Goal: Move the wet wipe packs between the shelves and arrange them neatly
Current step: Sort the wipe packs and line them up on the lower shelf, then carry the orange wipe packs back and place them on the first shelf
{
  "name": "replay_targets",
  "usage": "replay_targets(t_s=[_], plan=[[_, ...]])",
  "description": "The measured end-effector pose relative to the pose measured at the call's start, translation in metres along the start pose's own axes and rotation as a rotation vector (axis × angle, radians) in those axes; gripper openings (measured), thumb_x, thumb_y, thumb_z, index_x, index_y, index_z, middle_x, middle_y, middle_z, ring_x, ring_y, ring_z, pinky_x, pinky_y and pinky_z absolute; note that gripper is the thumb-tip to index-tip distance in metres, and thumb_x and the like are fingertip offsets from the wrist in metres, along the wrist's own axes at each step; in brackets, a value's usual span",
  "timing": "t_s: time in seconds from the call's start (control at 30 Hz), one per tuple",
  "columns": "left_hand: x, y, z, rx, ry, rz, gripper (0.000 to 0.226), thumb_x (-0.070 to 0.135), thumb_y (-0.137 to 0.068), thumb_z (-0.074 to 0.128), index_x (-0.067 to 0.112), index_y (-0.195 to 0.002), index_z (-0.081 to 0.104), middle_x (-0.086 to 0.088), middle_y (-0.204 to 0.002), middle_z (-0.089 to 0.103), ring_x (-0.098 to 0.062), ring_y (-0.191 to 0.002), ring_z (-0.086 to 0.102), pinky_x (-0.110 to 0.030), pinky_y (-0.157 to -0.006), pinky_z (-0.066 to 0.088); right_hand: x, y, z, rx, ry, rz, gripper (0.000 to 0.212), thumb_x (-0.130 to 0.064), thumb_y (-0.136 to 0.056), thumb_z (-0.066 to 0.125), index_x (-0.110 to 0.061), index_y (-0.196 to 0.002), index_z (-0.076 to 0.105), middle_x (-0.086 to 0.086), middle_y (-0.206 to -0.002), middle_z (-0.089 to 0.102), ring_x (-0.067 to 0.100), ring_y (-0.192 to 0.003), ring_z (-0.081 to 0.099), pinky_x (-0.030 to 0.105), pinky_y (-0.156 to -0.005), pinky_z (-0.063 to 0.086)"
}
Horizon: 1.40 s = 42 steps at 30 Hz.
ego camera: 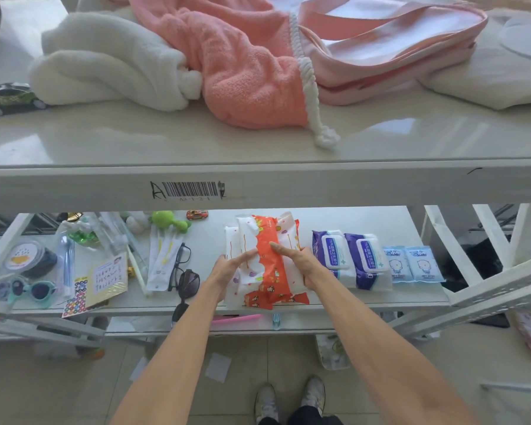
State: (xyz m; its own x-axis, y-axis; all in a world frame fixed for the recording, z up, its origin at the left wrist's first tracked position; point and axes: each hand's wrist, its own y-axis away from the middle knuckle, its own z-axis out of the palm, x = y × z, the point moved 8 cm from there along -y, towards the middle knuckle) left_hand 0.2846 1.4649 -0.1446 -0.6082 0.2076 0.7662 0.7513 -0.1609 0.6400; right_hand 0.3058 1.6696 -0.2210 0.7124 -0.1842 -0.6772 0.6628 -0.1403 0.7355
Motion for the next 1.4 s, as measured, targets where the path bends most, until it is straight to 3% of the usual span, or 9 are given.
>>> replay_targets(t_s=[0.17,0.4,0.57,0.63,0.93,1.07,1.17,1.27,1.4], plan=[[-0.009,0.011,-0.002,-0.043,0.034,0.064,0.072,0.053,-0.08,0.08,0.017,-0.139,0.058,-0.002,-0.12,0.073,-0.013,-0.098,0.067,-0.028,-0.067,0.045,-0.018,0.06,0.016,-0.13,-0.031,-0.115,0.098,-0.07,-0.054,0.09,-0.015,-0.13,0.064,0.012,-0.111,0.078,0.036,-0.101,0.076,0.056,-0.095,0.058],[-0.015,0.04,-0.01,-0.009,0.092,0.093,0.076,0.049,-0.082,0.082,0.018,-0.139,0.043,-0.006,-0.124,0.066,-0.018,-0.103,0.067,-0.03,-0.07,0.049,-0.024,0.087,0.018,-0.275,0.05,-0.151,0.076,-0.064,-0.075,0.079,-0.012,-0.13,0.066,0.017,-0.116,0.076,0.042,-0.108,0.072,0.057,-0.096,0.058],[-0.023,0.074,-0.032,0.106,0.093,0.189,0.073,0.056,-0.076,0.085,0.019,-0.134,0.058,-0.007,-0.114,0.075,-0.019,-0.096,0.071,-0.03,-0.073,0.051,-0.022,0.098,0.045,-0.418,0.149,-0.127,0.084,-0.065,-0.067,0.085,-0.009,-0.127,0.067,0.025,-0.122,0.071,0.043,-0.104,0.069,0.065,-0.102,0.049],[-0.032,0.098,-0.046,0.202,0.122,0.206,0.048,0.045,-0.083,0.083,0.026,-0.123,0.062,-0.002,-0.106,0.077,-0.017,-0.094,0.072,-0.028,-0.07,0.051,-0.02,0.107,0.064,-0.502,0.194,-0.129,0.081,-0.061,-0.07,0.086,-0.006,-0.126,0.068,0.029,-0.123,0.068,0.042,-0.098,0.068,0.066,-0.102,0.049],[-0.133,0.246,-0.111,0.641,0.405,0.113,0.021,0.031,-0.092,0.077,0.013,-0.1,0.071,0.016,-0.055,0.065,0.004,-0.045,0.058,-0.01,-0.044,0.043,0.03,0.187,0.186,-0.938,0.353,-0.05,0.038,-0.031,-0.09,0.077,-0.005,-0.118,0.073,0.018,-0.104,0.077,0.031,-0.08,0.075,0.045,-0.077,0.063],[-0.184,0.319,-0.137,0.857,0.516,0.076,0.026,0.036,-0.085,0.083,0.013,-0.094,0.075,0.008,-0.061,0.07,-0.011,-0.059,0.064,-0.023,-0.056,0.049,0.071,0.232,0.251,-1.123,0.478,-0.003,0.038,-0.027,-0.091,0.076,-0.007,-0.123,0.069,0.021,-0.113,0.075,0.032,-0.086,0.076,0.048,-0.081,0.063],[-0.222,0.365,-0.157,0.943,0.66,0.104,0.049,0.034,-0.074,0.09,0.004,-0.11,0.076,-0.014,-0.094,0.08,-0.027,-0.076,0.075,-0.039,-0.07,0.064,0.103,0.261,0.301,-1.19,0.614,-0.02,0.057,-0.032,-0.083,0.084,-0.001,-0.127,0.066,0.023,-0.114,0.075,0.034,-0.09,0.076,0.048,-0.08,0.063],[-0.259,0.402,-0.182,1.012,0.731,0.143,0.058,0.036,-0.071,0.09,0.005,-0.118,0.074,-0.022,-0.113,0.077,-0.041,-0.099,0.076,-0.051,-0.09,0.062,0.137,0.288,0.349,-1.262,0.721,-0.022,0.06,-0.037,-0.081,0.086,-0.004,-0.127,0.066,0.021,-0.114,0.075,0.039,-0.1,0.075,0.055,-0.09,0.06],[-0.299,0.431,-0.224,1.05,0.797,0.162,0.064,0.036,-0.072,0.092,0.009,-0.126,0.07,-0.02,-0.117,0.077,-0.042,-0.108,0.074,-0.059,-0.096,0.058,0.174,0.315,0.41,-1.316,0.823,-0.008,0.055,-0.039,-0.086,0.082,-0.004,-0.126,0.068,0.021,-0.118,0.075,0.041,-0.107,0.072,0.056,-0.094,0.059]])
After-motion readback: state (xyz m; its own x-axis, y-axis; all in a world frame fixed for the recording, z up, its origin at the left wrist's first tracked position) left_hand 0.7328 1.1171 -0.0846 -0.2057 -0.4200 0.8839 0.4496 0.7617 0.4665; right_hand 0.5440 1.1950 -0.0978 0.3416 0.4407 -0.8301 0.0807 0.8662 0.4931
